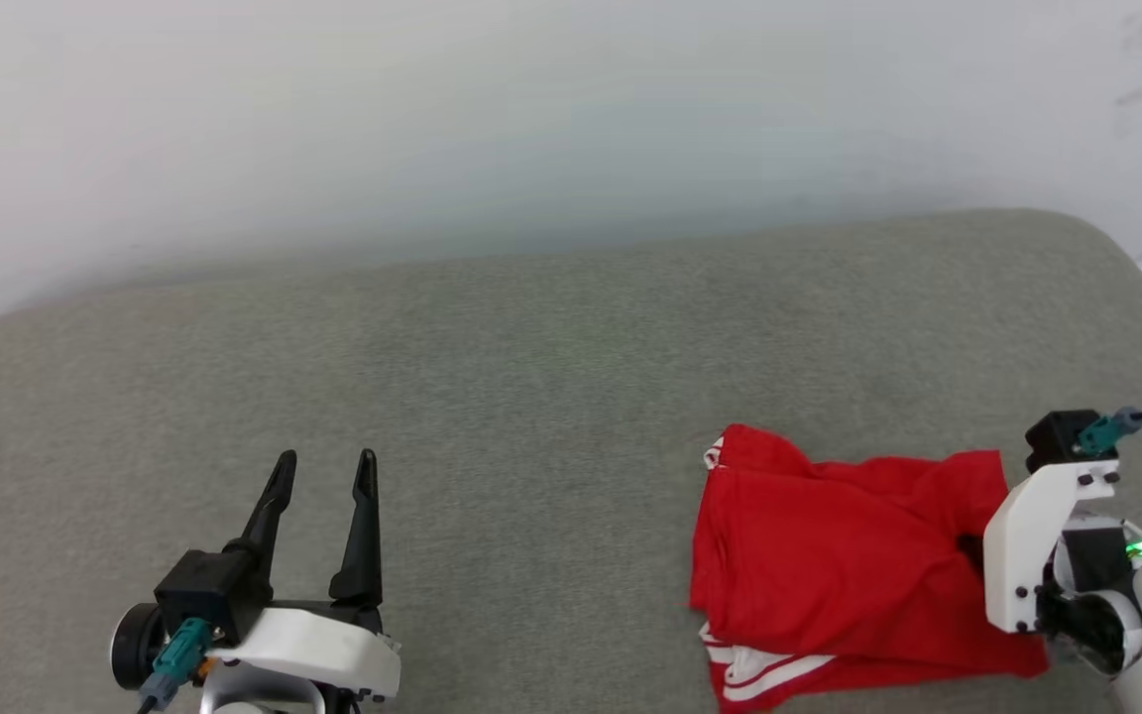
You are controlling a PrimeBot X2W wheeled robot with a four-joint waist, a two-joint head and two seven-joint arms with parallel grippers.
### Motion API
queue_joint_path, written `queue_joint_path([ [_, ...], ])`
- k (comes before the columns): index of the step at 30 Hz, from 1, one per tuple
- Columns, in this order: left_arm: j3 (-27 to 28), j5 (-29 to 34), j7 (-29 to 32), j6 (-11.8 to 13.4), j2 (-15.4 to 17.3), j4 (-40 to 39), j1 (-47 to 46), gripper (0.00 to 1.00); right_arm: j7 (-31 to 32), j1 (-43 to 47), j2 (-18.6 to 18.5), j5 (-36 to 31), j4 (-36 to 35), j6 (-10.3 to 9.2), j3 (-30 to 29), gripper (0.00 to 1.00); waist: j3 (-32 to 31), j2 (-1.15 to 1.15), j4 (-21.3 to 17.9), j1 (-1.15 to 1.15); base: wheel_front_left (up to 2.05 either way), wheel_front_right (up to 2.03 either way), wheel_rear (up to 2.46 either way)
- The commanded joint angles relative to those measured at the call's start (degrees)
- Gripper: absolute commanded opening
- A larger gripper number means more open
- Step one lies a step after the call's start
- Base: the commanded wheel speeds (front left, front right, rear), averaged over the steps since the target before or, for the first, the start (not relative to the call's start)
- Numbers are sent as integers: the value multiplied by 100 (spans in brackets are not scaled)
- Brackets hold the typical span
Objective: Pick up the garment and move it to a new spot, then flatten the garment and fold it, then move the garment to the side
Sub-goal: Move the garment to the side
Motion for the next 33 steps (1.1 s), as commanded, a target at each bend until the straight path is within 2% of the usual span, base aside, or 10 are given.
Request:
queue_joint_path([
  [1, 35, 39, -11, -21, -16, -49, 6, 100, -102, -176, -110, -111, -34, -4, 44, 0, 197, 0, -530, 0, 0, 0, 0],
  [6, 109, 209, -11, -164, 21, -226, -371, 100, -667, -716, -292, -414, 63, -3, -64, 0, 938, 0, -1124, 0, 0, 0, 0],
  [10, 81, 341, -12, -319, 117, -257, -806, 100, -1162, -1198, -378, -620, 286, -4, -408, 0, 1571, 0, -1357, 0, 0, 0, 0],
  [20, -179, 636, 125, -714, 355, -456, -2077, 100, -2503, -2321, -867, -1415, 986, -4, -1825, 0, 3077, 0, -1108, 0, 0, 0, 0],
  [26, -282, 729, 238, -811, 430, -552, -2441, 100, -3240, -2792, -779, -1855, 1168, -4, -2508, 0, 3591, 0, -973, 0, 0, 0, 0],
  [29, -373, 758, 252, -863, 432, -509, -2530, 100, -3496, -2832, -614, -2006, 1457, -4, -2848, 0, 3656, 0, -915, 0, 0, 0, 0],
  [30, -415, 762, 246, -868, 409, -483, -2558, 100, -3546, -2821, -593, -2070, 1561, -4, -2940, 11, 3647, 0, -886, 0, 0, 0, 0],
  [31, -454, 764, 242, -896, 389, -446, -2574, 100, -3573, -2811, -575, -2123, 1681, -4, -3063, 41, 3632, 0, -857, 0, 0, 0, 0],
  [32, -495, 769, 240, -908, 373, -408, -2575, 100, -3611, -2812, -563, -2188, 1787, -4, -3191, 60, 3613, 0, -835, 0, 0, 0, 0],
  [33, -569, 755, 216, -941, 325, -316, -2594, 100, -3746, -2753, -577, -2396, 2067, -4, -3495, 100, 3496, 0, -779, 0, 0, 0, 0],
])
